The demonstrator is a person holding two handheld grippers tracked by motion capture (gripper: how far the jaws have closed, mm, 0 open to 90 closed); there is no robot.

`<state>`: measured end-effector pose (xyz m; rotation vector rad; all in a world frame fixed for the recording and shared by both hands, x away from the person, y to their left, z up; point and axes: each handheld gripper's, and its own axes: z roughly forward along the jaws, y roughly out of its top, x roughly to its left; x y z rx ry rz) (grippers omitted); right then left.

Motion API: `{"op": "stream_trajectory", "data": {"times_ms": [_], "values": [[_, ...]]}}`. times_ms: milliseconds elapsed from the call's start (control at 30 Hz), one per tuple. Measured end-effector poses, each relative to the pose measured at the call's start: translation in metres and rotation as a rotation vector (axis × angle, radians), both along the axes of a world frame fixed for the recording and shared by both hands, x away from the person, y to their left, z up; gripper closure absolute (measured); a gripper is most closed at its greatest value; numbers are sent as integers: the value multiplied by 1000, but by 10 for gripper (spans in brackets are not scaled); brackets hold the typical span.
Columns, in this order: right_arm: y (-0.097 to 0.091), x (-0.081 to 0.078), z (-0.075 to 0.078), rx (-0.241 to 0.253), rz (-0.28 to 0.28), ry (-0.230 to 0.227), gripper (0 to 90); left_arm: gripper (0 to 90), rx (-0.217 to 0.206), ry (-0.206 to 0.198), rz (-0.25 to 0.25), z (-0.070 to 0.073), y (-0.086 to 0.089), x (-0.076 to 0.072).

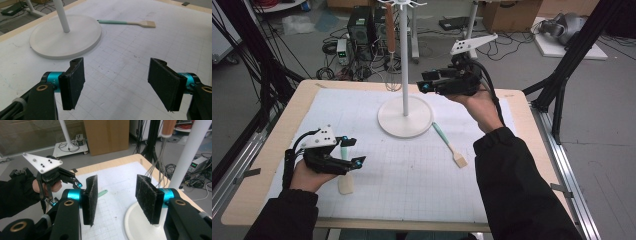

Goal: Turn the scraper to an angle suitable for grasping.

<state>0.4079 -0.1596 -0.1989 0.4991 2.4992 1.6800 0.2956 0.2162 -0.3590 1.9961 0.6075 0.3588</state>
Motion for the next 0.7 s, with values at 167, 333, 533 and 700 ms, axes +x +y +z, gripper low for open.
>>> {"op": "stream_trajectory", "data": {"times_ms": [167, 333, 533, 700], "values": [[-8, -3, -13, 1, -17, 17, 507, 300, -3, 1, 0, -1, -1, -1], [-17, -4, -22, 3, -32, 30, 500, 300, -2, 0, 3, -1, 0, -1], [-22, -7, -29, 9, -47, 37, 489, 300, 1, 1, 1, -1, 1, -1], [-25, -10, -39, 0, -57, 44, 481, 300, 4, 2, 4, -2, 2, 0]]}}
